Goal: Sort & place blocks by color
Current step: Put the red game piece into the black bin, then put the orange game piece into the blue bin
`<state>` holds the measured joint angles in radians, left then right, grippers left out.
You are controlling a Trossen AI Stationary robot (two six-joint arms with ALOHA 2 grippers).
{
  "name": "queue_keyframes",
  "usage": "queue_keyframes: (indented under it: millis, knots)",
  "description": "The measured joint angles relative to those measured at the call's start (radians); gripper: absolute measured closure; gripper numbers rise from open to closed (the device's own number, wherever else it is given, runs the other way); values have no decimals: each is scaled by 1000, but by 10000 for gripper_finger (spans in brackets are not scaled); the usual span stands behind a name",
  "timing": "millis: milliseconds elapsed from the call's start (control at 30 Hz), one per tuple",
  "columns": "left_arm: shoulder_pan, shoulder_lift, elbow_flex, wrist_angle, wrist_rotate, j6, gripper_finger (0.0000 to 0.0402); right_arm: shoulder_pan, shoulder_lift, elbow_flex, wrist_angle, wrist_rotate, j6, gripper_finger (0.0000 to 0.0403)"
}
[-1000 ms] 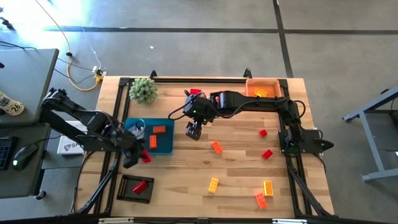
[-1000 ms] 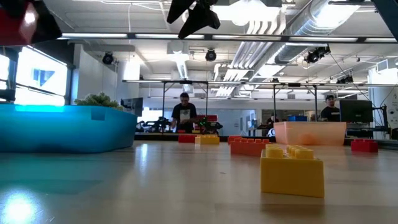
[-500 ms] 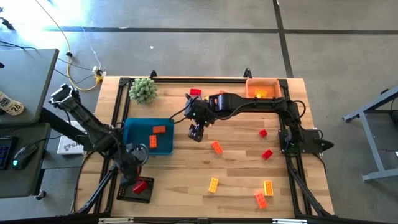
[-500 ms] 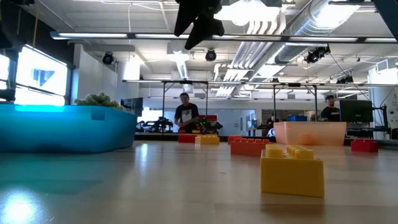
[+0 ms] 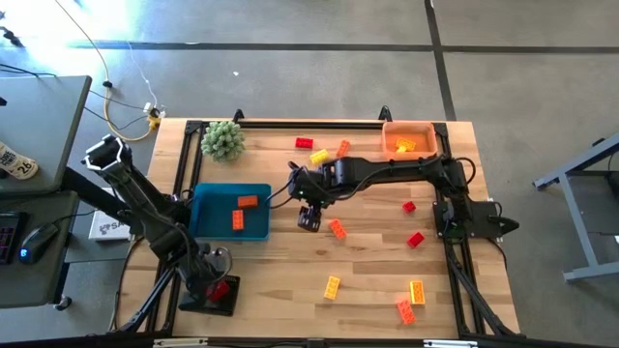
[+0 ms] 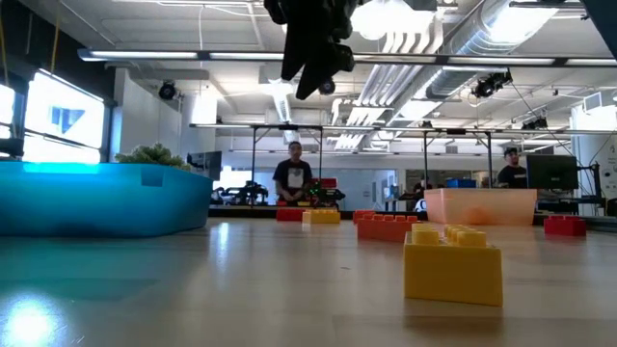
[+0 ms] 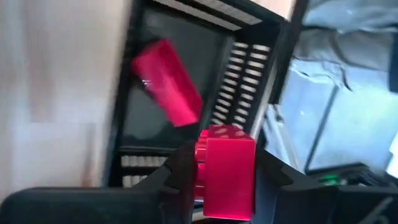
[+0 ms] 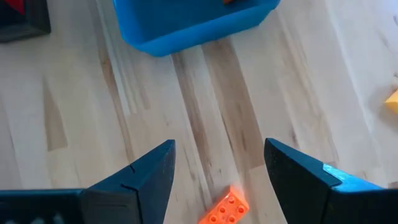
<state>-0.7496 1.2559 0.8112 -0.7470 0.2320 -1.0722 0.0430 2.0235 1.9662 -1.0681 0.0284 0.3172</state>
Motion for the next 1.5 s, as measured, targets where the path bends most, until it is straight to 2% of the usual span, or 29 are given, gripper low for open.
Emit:
queue_keyframes:
  millis: [333,533,833,1033,1300,1500]
  knots:
    - [2,57,0,10,82,28,274,11,0,-1,11,0,42,169]
    - [3,50,0,12,85,31,248,10,0,-1,12,1,42,169]
    - [18,7,0,4,83,60,253,10,0,-1,-3,1,50,169]
    - [46,-71,0,3,78,63,255,11,0,-1,-80,1,184,169]
    - [127,-203,0,2,-9,136,255,25,0,-1,-218,15,400,169]
    - [227,-292,0,-4,-156,215,255,53,0,-19,-269,77,445,169]
